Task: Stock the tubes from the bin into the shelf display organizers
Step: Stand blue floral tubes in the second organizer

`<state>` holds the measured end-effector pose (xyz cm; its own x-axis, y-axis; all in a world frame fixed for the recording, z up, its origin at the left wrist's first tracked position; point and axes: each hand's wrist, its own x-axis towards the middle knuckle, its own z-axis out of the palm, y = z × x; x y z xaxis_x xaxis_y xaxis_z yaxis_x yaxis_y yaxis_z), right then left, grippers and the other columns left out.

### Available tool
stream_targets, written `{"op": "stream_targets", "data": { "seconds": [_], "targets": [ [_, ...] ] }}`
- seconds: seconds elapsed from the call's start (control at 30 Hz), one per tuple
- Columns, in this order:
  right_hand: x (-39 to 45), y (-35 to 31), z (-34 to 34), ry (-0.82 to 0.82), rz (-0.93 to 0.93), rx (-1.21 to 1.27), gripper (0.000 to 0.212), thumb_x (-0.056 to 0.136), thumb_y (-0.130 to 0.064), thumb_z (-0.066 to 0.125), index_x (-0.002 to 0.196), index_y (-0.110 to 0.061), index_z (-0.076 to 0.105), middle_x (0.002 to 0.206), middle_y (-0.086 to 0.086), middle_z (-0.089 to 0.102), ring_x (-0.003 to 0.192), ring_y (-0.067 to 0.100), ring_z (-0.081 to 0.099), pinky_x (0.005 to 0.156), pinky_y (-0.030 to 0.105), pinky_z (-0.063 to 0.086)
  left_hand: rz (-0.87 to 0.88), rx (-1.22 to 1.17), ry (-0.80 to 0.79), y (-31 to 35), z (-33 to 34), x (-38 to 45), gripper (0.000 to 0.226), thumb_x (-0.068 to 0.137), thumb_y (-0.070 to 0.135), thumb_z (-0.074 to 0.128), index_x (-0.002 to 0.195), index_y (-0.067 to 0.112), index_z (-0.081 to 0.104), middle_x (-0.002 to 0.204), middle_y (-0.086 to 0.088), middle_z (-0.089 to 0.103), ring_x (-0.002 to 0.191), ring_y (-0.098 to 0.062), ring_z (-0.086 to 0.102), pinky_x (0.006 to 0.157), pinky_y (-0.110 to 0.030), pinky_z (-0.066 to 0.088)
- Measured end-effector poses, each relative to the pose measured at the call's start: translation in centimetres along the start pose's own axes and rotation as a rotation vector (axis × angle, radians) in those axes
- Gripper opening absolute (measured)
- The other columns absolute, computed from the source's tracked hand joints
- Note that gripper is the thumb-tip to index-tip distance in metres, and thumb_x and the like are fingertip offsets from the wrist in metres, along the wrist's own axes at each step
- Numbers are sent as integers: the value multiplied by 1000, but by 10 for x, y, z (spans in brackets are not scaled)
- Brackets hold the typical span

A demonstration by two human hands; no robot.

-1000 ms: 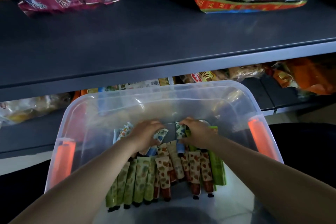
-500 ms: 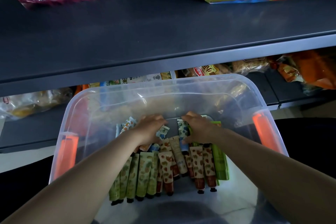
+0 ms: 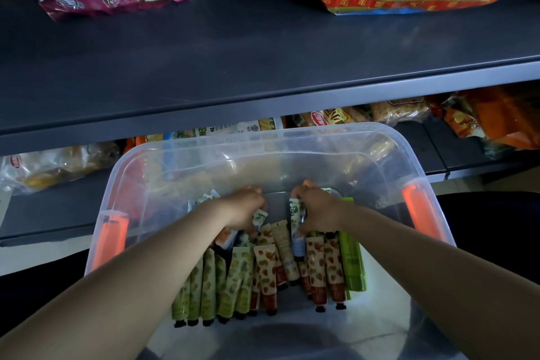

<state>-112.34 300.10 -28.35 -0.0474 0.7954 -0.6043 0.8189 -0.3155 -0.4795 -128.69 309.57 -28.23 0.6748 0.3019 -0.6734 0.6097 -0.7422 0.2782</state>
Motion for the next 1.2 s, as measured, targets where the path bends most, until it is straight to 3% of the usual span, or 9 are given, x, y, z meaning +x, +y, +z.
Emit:
{"op": "stream_targets", "data": {
  "seconds": [0.07, 0.2, 0.33, 0.57, 0.77, 0.83, 0.93, 1.03, 1.2],
  "targets": [
    [-4, -1, -3, 28, -14, 38, 58, 62, -27, 86, 101, -19, 43, 96, -5, 39, 89, 12, 43, 58, 17, 31, -22, -35, 16, -3, -6, -5, 62, 76, 26, 75, 130, 14, 46, 130, -3, 46, 117, -20, 44, 89, -24, 37],
    [-15, -4, -10, 44, -13, 78, 51, 70, -26, 81, 98, -21, 39, 90, -7, 44, 86, 12, 45, 59, 22, 35, -67, -123, 77, -2, -18, -17, 57, 77, 22, 75, 127, 18, 47, 130, -4, 48, 113, -22, 48, 82, -25, 39],
    [-24, -10, -21, 139, -40, 97, 35, 74, -23, 78, 94, -23, 50, 93, -10, 50, 91, 10, 49, 66, 21, 33, -74, -158, 187, 4, -25, -26, 45, 76, 22, 76, 115, 18, 55, 121, -1, 54, 103, -16, 48, 75, -23, 34],
    [-44, -20, -46, 297, -37, 91, 29, 79, -23, 74, 104, -13, 63, 106, -1, 63, 91, 13, 55, 74, 22, 39, -97, -267, 355, 15, -38, -46, 28, 78, 20, 74, 105, 18, 65, 114, 0, 62, 101, -15, 56, 85, -27, 45],
    [-82, -42, -93, 358, -72, 65, 17, 80, -22, 73, 93, -16, 63, 87, -3, 56, 80, 13, 51, 68, 23, 40, -82, -358, 401, 36, -81, -84, 36, 81, 18, 72, 115, 13, 65, 123, -1, 61, 111, -17, 56, 89, -24, 40],
    [-98, -54, -114, 374, -102, 27, 15, 78, -23, 74, 84, -20, 61, 83, -2, 56, 77, 13, 51, 63, 22, 38, -77, -357, 425, 44, -100, -99, 34, 80, 19, 72, 113, 12, 67, 115, -2, 65, 103, -17, 59, 84, -25, 43],
    [-125, -75, -149, 420, -140, -42, 17, 78, -22, 74, 89, -14, 65, 90, -1, 60, 84, 14, 55, 69, 25, 39, -49, -316, 503, 60, -134, -125, 25, 75, 19, 75, 99, 11, 72, 89, 1, 67, 82, -12, 58, 61, -18, 40],
    [-156, -97, -184, 476, -179, -97, 22, 77, -21, 74, 95, -9, 67, 93, 1, 63, 87, 15, 57, 71, 26, 41, -22, -286, 562, 79, -170, -154, 22, 74, 19, 76, 93, 10, 73, 88, 0, 71, 78, -13, 63, 60, -19, 42],
    [-219, -127, -243, 563, -264, -99, 10, 76, -19, 75, 82, -13, 69, 78, -3, 65, 71, 10, 57, 67, 26, 44, 24, -213, 659, 111, -235, -205, 18, 74, 18, 78, 90, 11, 73, 85, -4, 73, 71, -13, 64, 54, -13, 42]
  ]
}}
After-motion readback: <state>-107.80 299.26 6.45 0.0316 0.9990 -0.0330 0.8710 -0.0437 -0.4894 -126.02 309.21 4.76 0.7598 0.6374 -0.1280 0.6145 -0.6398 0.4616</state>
